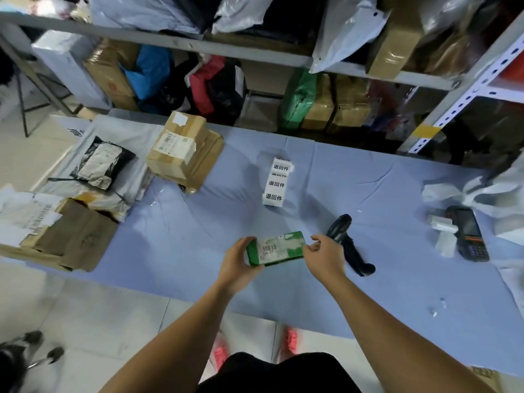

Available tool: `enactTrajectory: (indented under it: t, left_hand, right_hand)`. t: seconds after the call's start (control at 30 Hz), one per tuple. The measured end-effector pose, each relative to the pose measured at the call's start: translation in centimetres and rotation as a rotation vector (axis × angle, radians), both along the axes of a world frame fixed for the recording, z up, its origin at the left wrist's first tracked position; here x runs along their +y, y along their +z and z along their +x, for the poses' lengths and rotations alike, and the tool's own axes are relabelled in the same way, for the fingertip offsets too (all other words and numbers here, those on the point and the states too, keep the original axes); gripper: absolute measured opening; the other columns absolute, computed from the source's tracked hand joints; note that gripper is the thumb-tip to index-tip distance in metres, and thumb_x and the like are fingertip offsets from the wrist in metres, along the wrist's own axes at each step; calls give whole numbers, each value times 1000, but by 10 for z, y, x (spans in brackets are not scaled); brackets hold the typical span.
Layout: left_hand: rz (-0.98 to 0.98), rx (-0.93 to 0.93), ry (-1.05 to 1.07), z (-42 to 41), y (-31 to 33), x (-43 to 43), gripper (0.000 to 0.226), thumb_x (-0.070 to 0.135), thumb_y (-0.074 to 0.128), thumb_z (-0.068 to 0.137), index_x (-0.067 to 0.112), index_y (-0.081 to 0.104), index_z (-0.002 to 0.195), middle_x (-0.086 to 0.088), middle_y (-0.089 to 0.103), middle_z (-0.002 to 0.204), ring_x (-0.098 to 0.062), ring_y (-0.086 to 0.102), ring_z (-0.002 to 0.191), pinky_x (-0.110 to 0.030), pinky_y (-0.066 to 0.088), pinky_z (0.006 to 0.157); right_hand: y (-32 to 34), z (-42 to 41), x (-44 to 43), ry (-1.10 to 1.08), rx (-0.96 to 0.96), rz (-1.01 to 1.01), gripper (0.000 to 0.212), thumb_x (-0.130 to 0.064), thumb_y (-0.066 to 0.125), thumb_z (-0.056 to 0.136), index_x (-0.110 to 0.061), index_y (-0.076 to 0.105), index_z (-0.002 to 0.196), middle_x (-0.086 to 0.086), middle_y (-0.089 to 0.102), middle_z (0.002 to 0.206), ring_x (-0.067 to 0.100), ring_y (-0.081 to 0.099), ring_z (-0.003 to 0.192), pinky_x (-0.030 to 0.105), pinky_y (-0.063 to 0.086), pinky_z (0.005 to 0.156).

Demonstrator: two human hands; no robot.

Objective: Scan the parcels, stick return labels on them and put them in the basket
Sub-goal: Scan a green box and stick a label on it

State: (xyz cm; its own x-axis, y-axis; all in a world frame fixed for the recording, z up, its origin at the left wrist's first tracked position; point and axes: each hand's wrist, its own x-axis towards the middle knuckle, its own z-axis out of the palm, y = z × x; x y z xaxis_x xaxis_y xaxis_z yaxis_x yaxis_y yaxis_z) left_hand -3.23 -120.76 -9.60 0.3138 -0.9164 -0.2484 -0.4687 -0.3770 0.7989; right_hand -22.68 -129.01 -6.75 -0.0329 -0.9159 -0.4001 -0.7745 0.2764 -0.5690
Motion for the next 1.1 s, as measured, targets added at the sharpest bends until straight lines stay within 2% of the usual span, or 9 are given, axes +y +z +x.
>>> enactTrajectory:
  t: [0.13, 0.33, 0.4, 0.53, 0.67, 0.77, 0.83, 0.93, 1.1]
  left_hand:
    - [-2, -61, 86, -6, 3, 1, 64, 9, 88, 63, 5, 64, 122, -8, 66, 115, -22, 62, 105, -26, 46, 86]
    - [-42, -92, 206, -17, 10, 1, 65, 15, 94, 59, 8, 66, 117, -2, 64, 109, -18, 62, 95, -31, 54, 77]
    - [-64, -112, 229, -19, 12, 2, 65, 15, 94, 58, 8, 67, 116, 0, 63, 107, -17, 61, 94, -30, 54, 75]
    - [-120, -143, 251, -19, 19, 5, 60, 14, 93, 59, 8, 66, 113, -5, 63, 106, -23, 61, 94, -39, 59, 73]
    - [-169, -206, 307, -8, 27, -1, 53, 19, 91, 63, 14, 65, 109, -2, 61, 105, -20, 57, 96, -31, 57, 71]
    - [-195, -244, 381, 2, 32, -8, 51, 18, 91, 64, 14, 65, 108, 0, 60, 104, -15, 52, 94, -6, 42, 66]
    - [-196, -246, 420, 8, 35, -13, 52, 15, 91, 63, 14, 64, 107, 1, 58, 103, -13, 49, 93, 0, 39, 62]
    - [-197, -246, 442, 16, 34, -21, 52, 14, 90, 63, 15, 63, 107, 4, 55, 102, -13, 48, 93, 1, 37, 59]
    - [-208, -227, 437, 23, 29, -30, 53, 14, 92, 58, 13, 65, 104, 1, 58, 100, -14, 50, 91, -9, 31, 61]
  right_hand:
    - [-1, -29, -20, 32, 364, -154, 38, -24, 66, 85, -17, 54, 121, 9, 45, 127, 27, 43, 112, 40, 40, 89]
    - [-12, -49, -38, 96, 512, 69, 102, -20, 73, 84, -24, -1, 154, 14, 40, 140, 31, 40, 128, 43, 44, 81]
    - [-18, -55, -40, 45, 499, 137, 99, -18, 73, 85, -17, 5, 157, 13, 43, 144, 31, 41, 132, 47, 48, 90]
    - [-24, -61, -36, 52, 539, 192, 53, -17, 68, 87, -5, 46, 134, 15, 54, 132, 33, 51, 122, 47, 49, 94]
    - [-7, -42, -32, 26, 331, 113, 38, -35, 53, 92, -10, 53, 121, 14, 63, 118, 35, 60, 108, 40, 46, 86]
    - [22, -21, -26, 65, -17, 71, 19, -38, 58, 87, -22, 63, 96, 7, 69, 92, 25, 64, 79, 30, 46, 67]
    - [42, -7, -20, 96, -284, 96, 6, -32, 65, 83, -26, 65, 82, -3, 68, 75, 13, 59, 61, 25, 44, 56]
    - [71, 10, -14, 198, -476, 159, 9, -29, 70, 84, -29, 63, 77, -16, 57, 54, 3, 48, 43, 19, 37, 44]
    - [98, 14, -10, 253, -488, 227, 24, -29, 66, 85, -31, 57, 62, -7, 49, 51, 14, 39, 44, 24, 32, 45]
